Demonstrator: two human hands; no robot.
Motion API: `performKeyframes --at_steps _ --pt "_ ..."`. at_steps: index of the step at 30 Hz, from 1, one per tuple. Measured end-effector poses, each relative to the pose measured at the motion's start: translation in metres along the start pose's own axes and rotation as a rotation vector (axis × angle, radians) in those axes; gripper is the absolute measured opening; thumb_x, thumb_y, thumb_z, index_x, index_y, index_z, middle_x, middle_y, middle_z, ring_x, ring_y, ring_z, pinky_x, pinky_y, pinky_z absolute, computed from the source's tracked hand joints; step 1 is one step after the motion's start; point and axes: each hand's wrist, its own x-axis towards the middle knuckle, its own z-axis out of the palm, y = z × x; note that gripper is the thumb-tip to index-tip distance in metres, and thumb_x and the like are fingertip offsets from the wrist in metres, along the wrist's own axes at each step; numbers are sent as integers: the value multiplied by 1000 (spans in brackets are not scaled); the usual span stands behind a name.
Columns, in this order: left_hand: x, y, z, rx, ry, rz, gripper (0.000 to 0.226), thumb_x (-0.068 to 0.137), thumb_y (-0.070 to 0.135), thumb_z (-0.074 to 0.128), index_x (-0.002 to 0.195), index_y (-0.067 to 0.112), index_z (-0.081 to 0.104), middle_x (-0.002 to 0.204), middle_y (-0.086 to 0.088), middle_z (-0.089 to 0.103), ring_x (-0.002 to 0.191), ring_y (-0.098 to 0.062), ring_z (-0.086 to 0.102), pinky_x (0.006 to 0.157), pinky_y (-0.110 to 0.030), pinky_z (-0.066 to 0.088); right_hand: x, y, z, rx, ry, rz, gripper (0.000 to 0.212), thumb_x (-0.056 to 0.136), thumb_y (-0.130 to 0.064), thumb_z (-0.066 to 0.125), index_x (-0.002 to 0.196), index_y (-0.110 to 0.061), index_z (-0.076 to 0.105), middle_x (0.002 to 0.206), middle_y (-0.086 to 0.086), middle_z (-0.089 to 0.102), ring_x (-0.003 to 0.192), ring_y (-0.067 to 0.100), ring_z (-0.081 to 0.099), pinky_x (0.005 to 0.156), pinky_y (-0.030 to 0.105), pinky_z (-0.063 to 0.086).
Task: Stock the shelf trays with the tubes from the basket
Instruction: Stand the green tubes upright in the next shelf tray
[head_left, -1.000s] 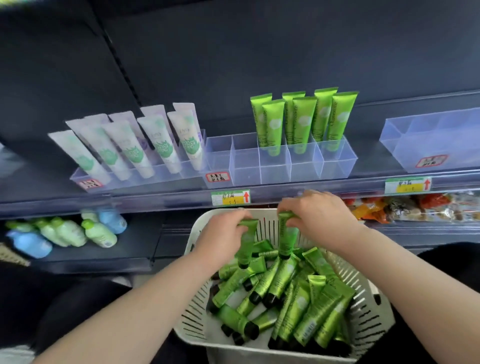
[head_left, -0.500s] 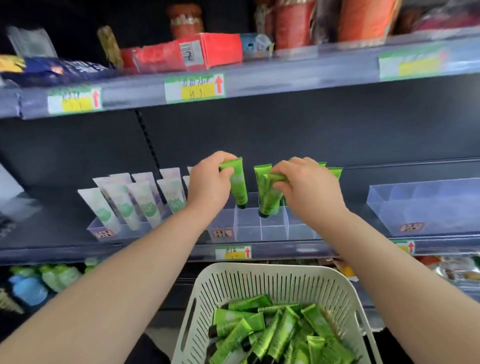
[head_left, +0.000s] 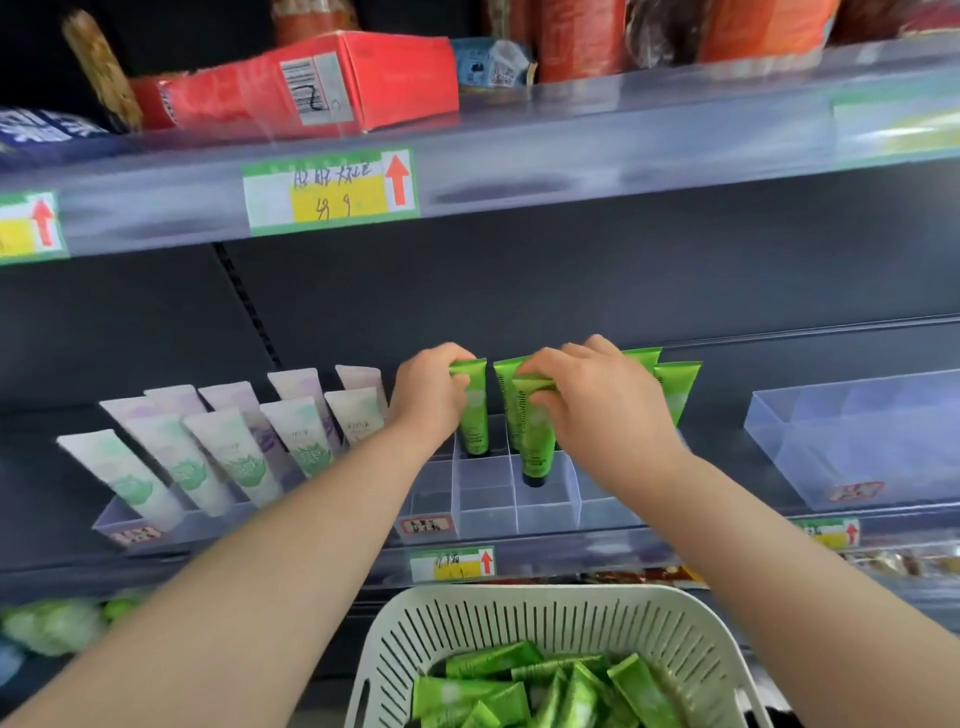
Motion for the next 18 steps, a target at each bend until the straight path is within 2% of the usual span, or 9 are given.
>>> performKeyframes --at_steps 2,3,5,7,10,14,18 --pt "0 -3 3 -6 -3 4 24 93 17 56 106 33 66 105 9 64 84 -9 46 52 -13 21 4 0 2 18 -4 8 20 88 -23 60 108 -26 64 87 -5 65 88 22 51 58 31 37" --pt "0 -6 3 -29 3 15 25 92 15 57 109 31 65 107 9 65 88 -10 51 57 -13 28 6 -1 3 29 1 14 19 89 -23 60 108 -26 63 88 -5 65 88 21 50 57 31 36" --pt "-1 -10 1 -117 20 43 30 90 6 58 114 24 63 112 4 65 100 -14 59 77 -20 44 11 -5 6 41 20 28 20 90 -22 58 109 -27 62 92 -6 64 89 20 49 56 29 35" --pt "-2 -12 -5 -164 43 53 34 89 -1 57 116 18 62 113 -1 64 103 -15 61 89 -30 49 17 -10 7 34 45 27 20 91 -21 57 111 -25 60 95 -4 63 90 22 48 56 30 37" --pt "-12 -14 -13 -191 63 58 33 90 -2 55 117 15 61 115 -4 63 103 -15 60 89 -32 50 29 -18 11 25 60 -2 21 91 -18 56 112 -22 61 95 0 63 89 25 48 59 33 37" --pt "-35 -20 -17 -141 37 70 31 90 3 56 119 15 59 121 -4 58 108 -19 58 88 -36 50 43 -28 24 -4 29 6 26 91 -14 54 115 -22 59 99 0 63 93 25 47 62 32 29" --pt "-53 -28 -25 -43 -1 222 31 90 1 55 119 13 61 124 -3 56 112 -20 53 91 -34 46 50 -31 39 -53 -57 -4 33 90 -12 54 120 -24 56 106 -1 62 101 25 47 72 34 37"
